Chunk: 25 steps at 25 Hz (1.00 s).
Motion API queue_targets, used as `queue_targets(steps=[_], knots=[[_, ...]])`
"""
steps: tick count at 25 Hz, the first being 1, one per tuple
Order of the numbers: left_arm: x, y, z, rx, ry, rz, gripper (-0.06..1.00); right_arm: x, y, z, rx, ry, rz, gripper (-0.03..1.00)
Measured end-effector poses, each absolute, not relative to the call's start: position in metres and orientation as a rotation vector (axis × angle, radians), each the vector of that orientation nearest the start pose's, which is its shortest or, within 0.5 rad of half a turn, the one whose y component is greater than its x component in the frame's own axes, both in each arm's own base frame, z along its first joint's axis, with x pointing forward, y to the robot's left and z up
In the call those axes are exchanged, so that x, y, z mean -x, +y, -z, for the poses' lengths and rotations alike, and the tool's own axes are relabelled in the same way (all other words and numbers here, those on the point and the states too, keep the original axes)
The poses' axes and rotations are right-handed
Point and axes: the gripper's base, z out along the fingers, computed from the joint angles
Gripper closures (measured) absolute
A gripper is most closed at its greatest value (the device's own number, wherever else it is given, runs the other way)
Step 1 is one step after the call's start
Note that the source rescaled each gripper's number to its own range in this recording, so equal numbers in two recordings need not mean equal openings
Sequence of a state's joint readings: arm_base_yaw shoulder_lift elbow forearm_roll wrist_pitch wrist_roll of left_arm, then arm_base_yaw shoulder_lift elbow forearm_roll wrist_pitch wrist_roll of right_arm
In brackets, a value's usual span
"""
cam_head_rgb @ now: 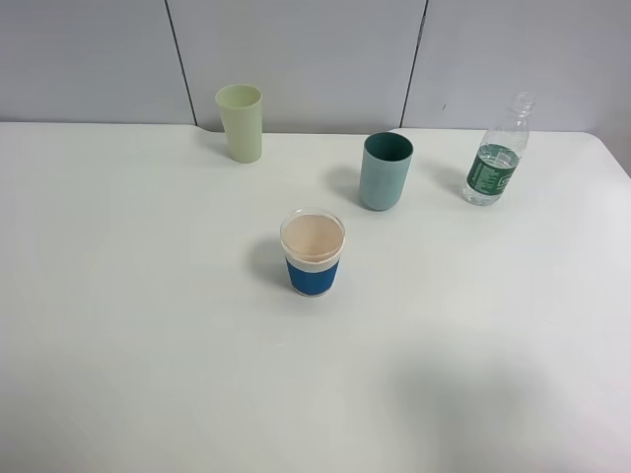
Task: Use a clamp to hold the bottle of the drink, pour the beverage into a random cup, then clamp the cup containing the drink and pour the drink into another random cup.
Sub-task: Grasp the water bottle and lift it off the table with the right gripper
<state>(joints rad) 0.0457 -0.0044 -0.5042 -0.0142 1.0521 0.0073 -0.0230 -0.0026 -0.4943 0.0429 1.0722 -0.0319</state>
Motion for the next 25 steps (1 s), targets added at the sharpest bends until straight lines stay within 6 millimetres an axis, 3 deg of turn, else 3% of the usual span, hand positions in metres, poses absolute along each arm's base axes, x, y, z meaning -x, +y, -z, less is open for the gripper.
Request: queue_targets(steps=[12,21,25], knots=[[0.006,-0.001,-0.279,0.038,2.027,-0.016,-0.06,0.003,0.004,-0.275,0.011,2.070,-0.019,-0.03],[0.006,-0.001,-0.279,0.038,2.027,-0.016,-0.06,-0.015,0.004,-0.275,0.021,2.180,-0.034,-0.03],[0.006,-0.001,-0.279,0.038,2.027,-0.016,-0.06,-0.027,0.004,-0.288,0.024,2.153,-0.033,-0.03]])
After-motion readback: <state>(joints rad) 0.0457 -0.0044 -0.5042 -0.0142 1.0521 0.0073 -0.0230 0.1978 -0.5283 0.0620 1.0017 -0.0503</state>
